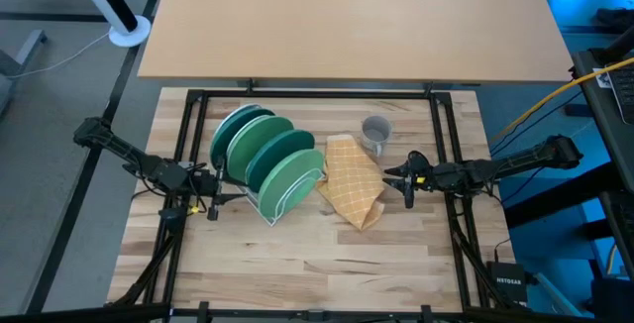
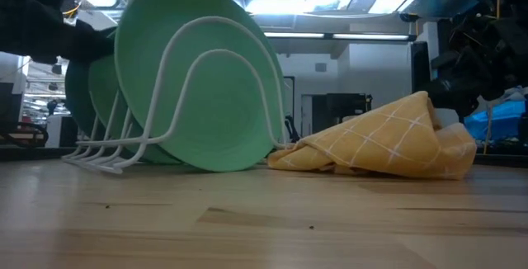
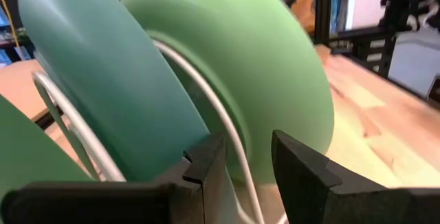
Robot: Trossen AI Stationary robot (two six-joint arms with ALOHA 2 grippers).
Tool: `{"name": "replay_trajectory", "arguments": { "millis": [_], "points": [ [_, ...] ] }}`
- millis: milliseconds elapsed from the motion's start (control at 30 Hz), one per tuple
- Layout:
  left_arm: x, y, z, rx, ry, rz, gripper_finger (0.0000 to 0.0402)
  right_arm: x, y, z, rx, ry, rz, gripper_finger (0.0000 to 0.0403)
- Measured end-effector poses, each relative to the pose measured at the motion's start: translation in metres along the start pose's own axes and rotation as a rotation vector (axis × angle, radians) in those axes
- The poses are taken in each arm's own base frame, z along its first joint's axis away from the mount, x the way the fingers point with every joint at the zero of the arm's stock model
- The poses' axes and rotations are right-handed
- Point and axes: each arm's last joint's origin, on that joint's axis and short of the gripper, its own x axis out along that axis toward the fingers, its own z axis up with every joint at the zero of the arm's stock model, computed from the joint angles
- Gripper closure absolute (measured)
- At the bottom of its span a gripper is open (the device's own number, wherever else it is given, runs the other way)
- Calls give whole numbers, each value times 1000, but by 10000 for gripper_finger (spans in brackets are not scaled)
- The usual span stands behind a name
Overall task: Sort dishes
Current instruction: Return to Home Position
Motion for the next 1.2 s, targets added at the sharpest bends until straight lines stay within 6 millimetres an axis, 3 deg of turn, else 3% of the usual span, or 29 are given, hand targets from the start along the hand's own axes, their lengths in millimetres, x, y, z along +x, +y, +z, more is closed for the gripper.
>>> {"name": "replay_trajectory", "arguments": {
  "millis": [300,1200],
  "points": [
    [-1,-1,-12,57,114,-9,289,0,0,0,-1,1,0,251],
    [-1,-1,-12,58,115,-9,289,0,0,0,-1,2,0,251]
  ]
}}
